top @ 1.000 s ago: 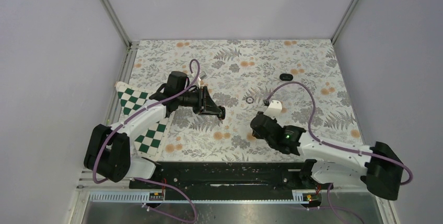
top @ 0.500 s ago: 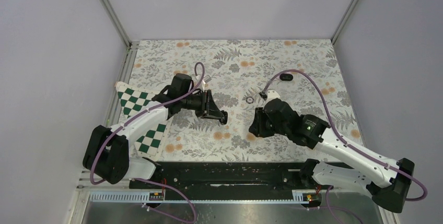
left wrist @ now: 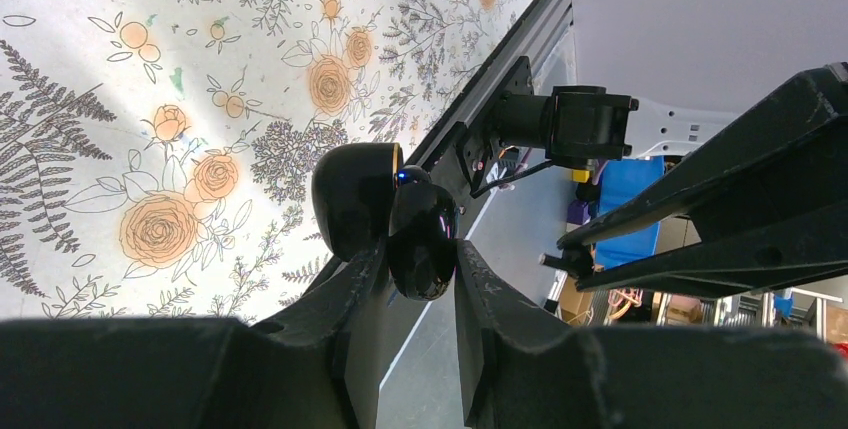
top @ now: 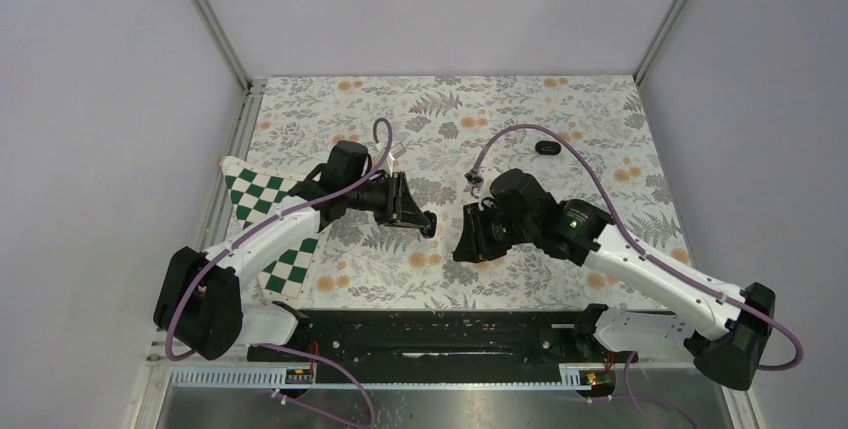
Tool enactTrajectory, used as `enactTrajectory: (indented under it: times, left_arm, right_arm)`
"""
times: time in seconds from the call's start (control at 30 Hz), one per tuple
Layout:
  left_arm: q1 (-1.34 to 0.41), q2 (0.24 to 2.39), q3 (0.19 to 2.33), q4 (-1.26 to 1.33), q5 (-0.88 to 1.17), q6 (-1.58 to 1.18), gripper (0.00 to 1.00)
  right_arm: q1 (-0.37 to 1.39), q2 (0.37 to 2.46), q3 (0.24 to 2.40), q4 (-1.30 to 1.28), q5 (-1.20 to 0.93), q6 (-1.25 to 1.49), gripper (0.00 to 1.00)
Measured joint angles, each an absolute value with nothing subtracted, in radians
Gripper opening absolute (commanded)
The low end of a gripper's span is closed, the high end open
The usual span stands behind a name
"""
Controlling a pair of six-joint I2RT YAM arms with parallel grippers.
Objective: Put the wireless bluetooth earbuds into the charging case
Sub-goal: Insert the left earbud into the left side groove of the charging case.
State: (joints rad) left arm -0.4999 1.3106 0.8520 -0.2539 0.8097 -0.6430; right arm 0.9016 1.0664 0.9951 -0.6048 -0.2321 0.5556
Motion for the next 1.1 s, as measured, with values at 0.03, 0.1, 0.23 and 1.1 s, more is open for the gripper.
enactTrajectory:
  times: [0.03, 0.1, 0.23, 1.1]
  left_arm:
    - [-0.5, 1.311, 0.852, -0.253, 0.81, -0.643, 0.0]
    - [-0.501, 1.311, 0.852, -0.253, 0.81, -0.644, 0.0]
    - [-0.501, 1.311, 0.852, -0.249, 0.816, -0.651, 0.0]
    - [-0.501, 1.329, 0.852, -0.189, 0.895, -0.69, 0.0]
  right_arm:
    - [0.901, 1.085, 1.003, -0.599, -0.241, 0.557, 0.02]
    - [0.9, 1.123, 1.016, -0.585, -0.253, 0.56, 0.02]
    - [0.9, 1.171, 1.018, -0.554, -0.254, 0.579, 0.01]
    - [0.868, 1.242, 1.018, -0.406, -0.202, 0.638, 0.0]
